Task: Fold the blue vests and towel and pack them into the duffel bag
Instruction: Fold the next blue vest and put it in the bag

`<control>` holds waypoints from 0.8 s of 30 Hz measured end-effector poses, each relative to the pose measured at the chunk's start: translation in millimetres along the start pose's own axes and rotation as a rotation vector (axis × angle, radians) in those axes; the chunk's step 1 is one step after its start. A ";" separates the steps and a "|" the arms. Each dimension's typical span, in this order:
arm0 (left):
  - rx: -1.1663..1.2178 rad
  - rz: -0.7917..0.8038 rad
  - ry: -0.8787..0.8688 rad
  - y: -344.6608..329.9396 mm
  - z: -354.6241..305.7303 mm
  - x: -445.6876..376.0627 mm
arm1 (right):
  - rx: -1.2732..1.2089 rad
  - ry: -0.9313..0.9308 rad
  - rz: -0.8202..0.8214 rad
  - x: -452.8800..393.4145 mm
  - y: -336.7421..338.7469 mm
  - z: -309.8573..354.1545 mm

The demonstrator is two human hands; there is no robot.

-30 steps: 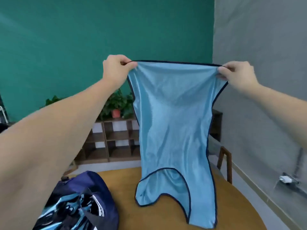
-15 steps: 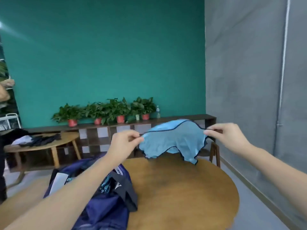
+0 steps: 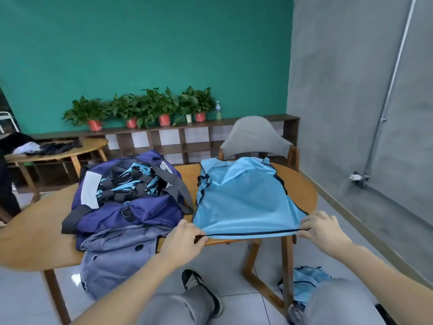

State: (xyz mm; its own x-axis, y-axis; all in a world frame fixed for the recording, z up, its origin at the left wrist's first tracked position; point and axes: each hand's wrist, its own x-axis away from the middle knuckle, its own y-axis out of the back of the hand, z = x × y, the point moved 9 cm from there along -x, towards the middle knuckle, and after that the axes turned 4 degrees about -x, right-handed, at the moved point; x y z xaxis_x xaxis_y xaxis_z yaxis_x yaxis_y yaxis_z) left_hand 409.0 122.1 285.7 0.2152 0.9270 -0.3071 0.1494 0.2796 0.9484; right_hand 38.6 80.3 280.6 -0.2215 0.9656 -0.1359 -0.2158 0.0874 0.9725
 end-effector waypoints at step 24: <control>0.119 0.006 0.173 13.4 16.0 -259.7 | -0.264 -0.070 -0.199 -214.5 48.9 6.4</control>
State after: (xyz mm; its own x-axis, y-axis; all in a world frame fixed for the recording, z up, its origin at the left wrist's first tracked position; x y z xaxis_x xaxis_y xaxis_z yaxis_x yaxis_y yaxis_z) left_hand 370.6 -118.8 376.9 0.0487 0.9606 -0.2736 0.2634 0.2519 0.9312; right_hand 81.6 -121.0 358.5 -0.0866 0.9512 -0.2962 -0.4893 0.2184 0.8443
